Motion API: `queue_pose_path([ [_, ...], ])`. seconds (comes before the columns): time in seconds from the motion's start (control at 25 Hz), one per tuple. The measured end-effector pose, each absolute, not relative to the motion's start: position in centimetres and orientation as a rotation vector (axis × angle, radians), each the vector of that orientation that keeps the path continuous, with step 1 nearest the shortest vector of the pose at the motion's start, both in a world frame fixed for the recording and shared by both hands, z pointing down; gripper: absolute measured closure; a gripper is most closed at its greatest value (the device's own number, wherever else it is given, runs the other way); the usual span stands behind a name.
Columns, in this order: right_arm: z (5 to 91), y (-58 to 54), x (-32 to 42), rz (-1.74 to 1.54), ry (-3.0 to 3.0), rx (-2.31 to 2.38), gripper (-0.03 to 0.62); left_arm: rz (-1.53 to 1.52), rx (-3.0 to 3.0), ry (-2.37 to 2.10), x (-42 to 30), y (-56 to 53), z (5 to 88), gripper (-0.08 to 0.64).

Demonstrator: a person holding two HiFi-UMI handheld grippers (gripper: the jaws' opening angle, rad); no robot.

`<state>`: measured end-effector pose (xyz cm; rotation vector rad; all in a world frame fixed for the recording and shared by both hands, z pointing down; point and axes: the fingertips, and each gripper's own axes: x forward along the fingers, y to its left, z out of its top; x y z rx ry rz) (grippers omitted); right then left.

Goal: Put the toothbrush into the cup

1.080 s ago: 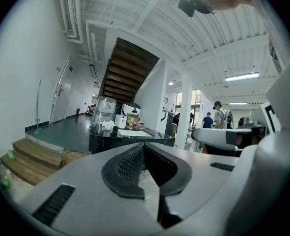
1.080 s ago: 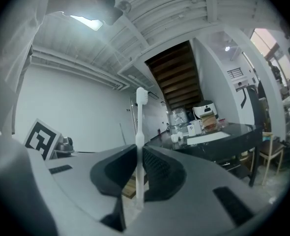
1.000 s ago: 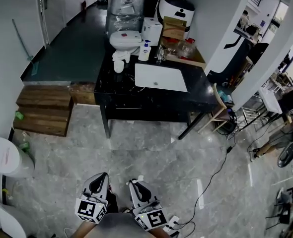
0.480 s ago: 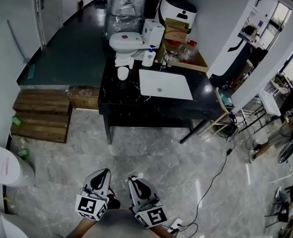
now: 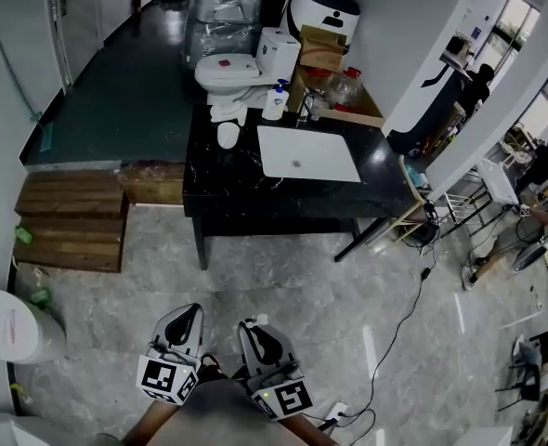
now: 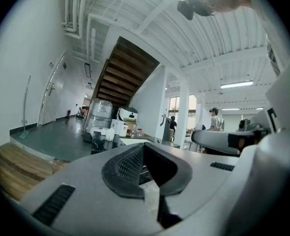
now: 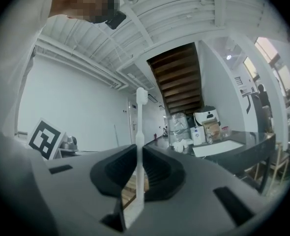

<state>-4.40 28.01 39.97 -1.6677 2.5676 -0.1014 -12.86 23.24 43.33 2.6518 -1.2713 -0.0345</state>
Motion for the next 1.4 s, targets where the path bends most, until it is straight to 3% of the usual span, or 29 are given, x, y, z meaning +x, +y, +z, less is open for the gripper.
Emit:
queue_pose_path([
  [0.68,37.8,23.6,-1.3,-0.072,2.516,-1.628,0.548,-0.055,2.653,-1.267,-9.4,19.0,42.3,0.551],
  [1.4,38.4,9.7,5.8,-0.144,2.598,-1.507,0.548,-0.046,2.636,-1.366,-1.7,6.1,41.2,0.551],
])
